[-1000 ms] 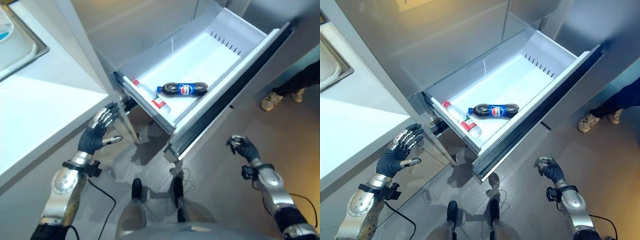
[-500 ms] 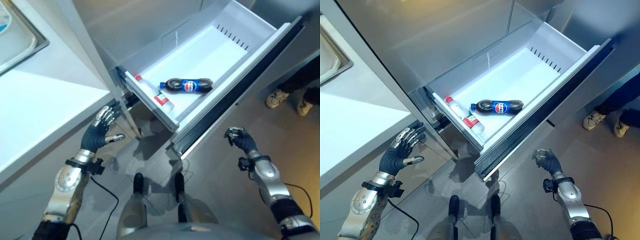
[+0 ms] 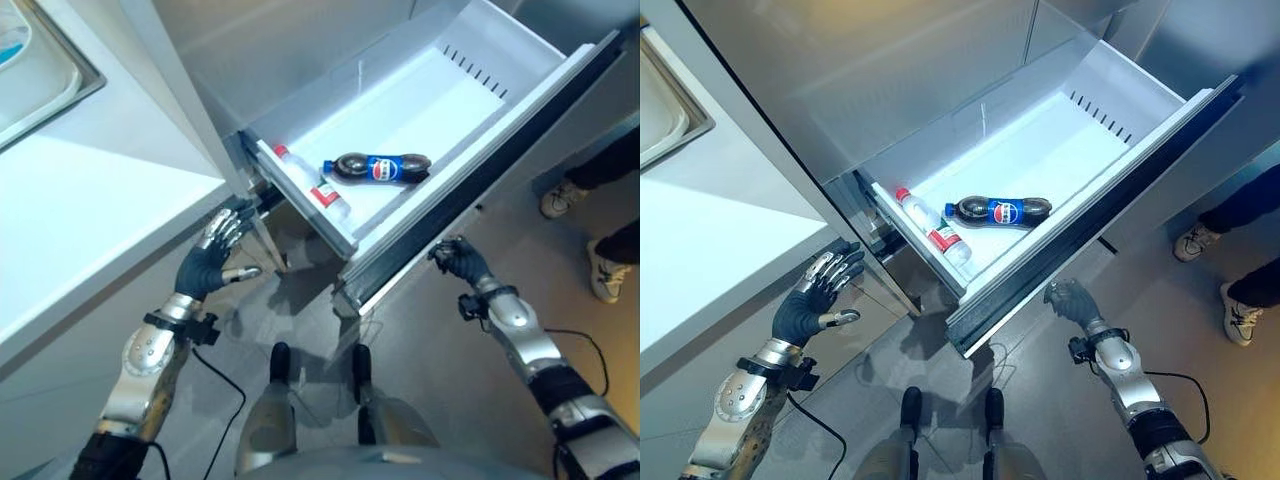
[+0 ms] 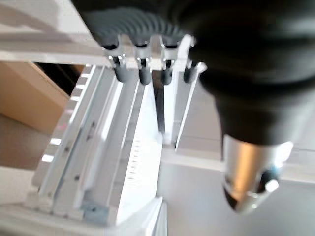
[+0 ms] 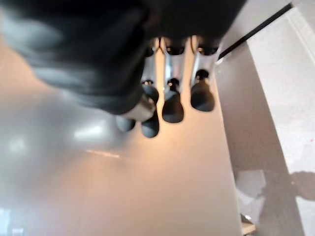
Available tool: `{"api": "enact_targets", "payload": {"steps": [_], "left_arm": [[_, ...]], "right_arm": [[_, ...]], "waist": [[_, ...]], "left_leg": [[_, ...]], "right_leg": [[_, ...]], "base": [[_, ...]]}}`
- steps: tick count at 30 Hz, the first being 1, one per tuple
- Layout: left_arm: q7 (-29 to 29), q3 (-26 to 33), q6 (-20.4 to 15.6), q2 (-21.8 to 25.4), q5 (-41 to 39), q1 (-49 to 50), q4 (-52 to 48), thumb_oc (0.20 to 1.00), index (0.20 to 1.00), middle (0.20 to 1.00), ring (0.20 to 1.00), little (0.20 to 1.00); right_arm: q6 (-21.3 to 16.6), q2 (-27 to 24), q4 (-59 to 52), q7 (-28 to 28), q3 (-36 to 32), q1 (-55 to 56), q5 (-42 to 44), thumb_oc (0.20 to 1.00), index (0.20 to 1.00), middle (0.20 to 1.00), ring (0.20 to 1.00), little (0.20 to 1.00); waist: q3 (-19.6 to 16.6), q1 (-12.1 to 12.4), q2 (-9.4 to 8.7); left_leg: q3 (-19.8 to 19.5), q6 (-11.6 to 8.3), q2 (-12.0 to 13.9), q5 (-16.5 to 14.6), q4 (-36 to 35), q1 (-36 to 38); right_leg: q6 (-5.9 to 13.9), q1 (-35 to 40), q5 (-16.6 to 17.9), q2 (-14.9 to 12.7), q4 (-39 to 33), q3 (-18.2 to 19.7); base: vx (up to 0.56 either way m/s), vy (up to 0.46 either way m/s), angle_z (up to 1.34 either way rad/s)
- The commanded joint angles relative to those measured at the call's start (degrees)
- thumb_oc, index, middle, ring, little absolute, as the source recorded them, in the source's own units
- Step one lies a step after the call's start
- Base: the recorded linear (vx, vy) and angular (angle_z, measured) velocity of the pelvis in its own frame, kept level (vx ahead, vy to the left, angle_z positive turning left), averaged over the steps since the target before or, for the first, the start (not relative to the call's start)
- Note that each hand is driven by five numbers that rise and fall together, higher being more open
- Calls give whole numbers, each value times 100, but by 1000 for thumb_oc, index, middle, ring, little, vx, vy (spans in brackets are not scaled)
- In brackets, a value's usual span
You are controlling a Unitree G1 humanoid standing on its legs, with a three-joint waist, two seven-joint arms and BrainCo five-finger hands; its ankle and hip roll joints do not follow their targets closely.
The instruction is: Take the drinks into the refrigerator
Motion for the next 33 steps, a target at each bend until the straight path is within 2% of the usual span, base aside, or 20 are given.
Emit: {"api": "enact_targets", "payload": {"steps": [1, 10, 16, 33], "left_arm": [[-9, -130, -399, 162, 27, -188, -254, 1000, 1000, 1000, 1000, 1000], [-9, -166, -386, 170, 0, -198, -264, 1000, 1000, 1000, 1000, 1000], [-38, -259, -368, 182, -109, -228, -330, 1000, 1000, 1000, 1000, 1000], [-20, -182, -364, 320, -357, -294, -448, 1000, 1000, 1000, 1000, 1000]], "right_arm": [[-306, 46, -388, -6, 327, -951, -107, 200, 200, 200, 200, 200], [-281, 136, -473, 23, 648, -1385, -148, 200, 200, 200, 200, 200], [-214, 293, -179, -93, 943, -2051, -245, 200, 200, 200, 200, 200], [-174, 382, 191, -344, 1196, -3426, -31, 200, 200, 200, 200, 200]], "waist": [[-138, 249, -207], [-113, 355, -218], [-95, 499, -225], [-15, 789, -303]], "left_leg": [[-243, 433, -264, -491, 302, 27], [-292, 446, -286, -491, 325, -2], [-311, 455, -289, -493, 362, -38], [-399, 465, -327, -444, 386, -179]], "right_leg": [[248, -189, -539, -217, 753, -228], [241, -175, -548, -225, 752, -271], [238, -175, -529, -236, 744, -293], [223, -243, -510, -255, 771, -366]], "base": [[0, 0, 0], [1, 0, 4], [-2, 1, 3], [-1, 2, 4]]}}
